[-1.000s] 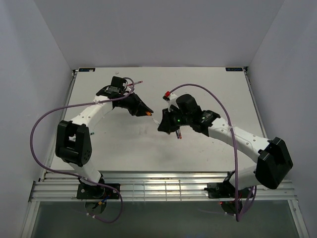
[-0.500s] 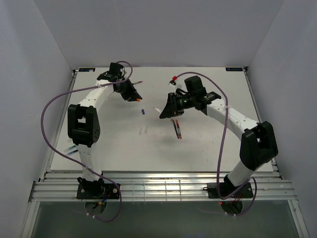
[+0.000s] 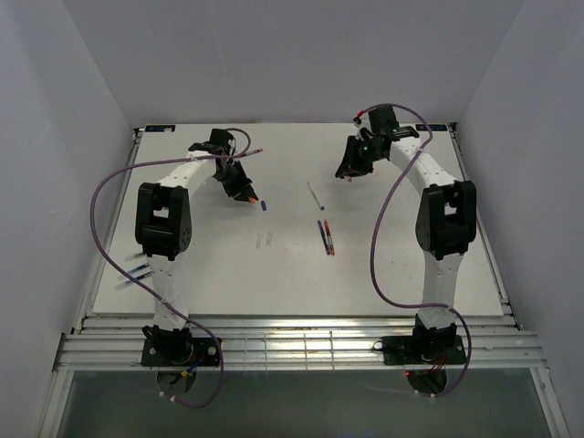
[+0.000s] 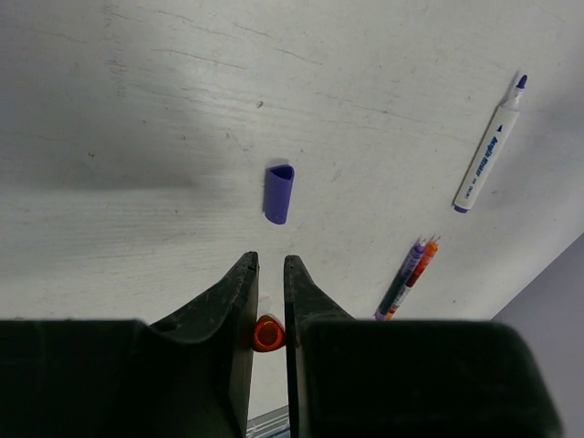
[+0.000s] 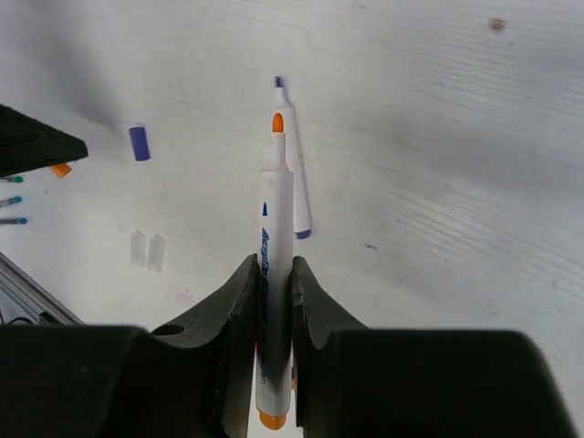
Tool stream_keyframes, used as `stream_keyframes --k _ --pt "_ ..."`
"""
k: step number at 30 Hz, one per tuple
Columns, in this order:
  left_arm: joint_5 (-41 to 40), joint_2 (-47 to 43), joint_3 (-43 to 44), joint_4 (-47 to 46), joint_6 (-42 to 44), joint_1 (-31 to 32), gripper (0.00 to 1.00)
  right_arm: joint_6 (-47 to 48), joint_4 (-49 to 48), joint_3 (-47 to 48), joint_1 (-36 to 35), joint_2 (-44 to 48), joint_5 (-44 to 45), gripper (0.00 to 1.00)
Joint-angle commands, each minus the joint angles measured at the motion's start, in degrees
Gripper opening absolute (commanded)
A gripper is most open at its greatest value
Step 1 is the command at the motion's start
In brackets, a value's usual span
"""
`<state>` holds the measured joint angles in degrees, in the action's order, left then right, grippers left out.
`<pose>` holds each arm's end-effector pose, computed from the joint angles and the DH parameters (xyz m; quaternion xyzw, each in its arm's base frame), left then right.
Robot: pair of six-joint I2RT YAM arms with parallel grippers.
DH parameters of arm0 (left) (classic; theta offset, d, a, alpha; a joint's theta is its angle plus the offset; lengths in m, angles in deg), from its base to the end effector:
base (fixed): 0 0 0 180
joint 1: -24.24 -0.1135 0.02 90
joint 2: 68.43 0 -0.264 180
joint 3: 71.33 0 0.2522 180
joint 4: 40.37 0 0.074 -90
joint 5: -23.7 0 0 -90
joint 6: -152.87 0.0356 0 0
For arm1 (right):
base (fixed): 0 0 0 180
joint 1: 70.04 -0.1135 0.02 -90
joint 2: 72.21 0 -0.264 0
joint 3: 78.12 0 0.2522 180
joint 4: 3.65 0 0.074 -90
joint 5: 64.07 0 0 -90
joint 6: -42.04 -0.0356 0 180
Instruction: Open the pen caps
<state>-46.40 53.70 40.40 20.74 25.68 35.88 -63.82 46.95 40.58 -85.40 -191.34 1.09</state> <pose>0.4310 -0.1012 0.1896 -0.1879 0.9542 -0.2207 0.0736 0.4469 0.1383 0.2596 -0.0677 0.9210 0.2829 0.2592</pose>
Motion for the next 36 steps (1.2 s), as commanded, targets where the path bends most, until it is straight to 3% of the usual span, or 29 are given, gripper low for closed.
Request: stream_keyframes --k 1,11,18,20,23,36 --pt "0.2 1.5 1.9 -0.6 1.5 0.2 0.00 1.1 3.9 2.8 1.1 -1.5 2.4 0.08" --pt "-0.4 2.0 -3.6 -4.1 1.9 0.2 0.01 0.7 4.6 6.7 0.3 -8.8 5.9 0.08" --pt "0.2 3.5 -3.7 -5.0 1.9 0.2 0.12 -1.9 3.3 9.4 0.2 -13.1 4.4 0.08" --pt "0.8 3.6 -3.6 -5.2 2.0 0.2 0.21 -2.2 2.5 9.6 0.0 -13.7 3.9 0.08" --pt "1.4 4.2 -3.7 -5.3 2.1 0.1 0.27 -1.5 2.9 10.5 -0.2 -15.2 3.7 0.08" --pt "3.0 3.9 -7.3 -7.2 0.5 0.1 0.40 -0.3 2.1 9.1 -2.0 -17.7 2.1 0.08"
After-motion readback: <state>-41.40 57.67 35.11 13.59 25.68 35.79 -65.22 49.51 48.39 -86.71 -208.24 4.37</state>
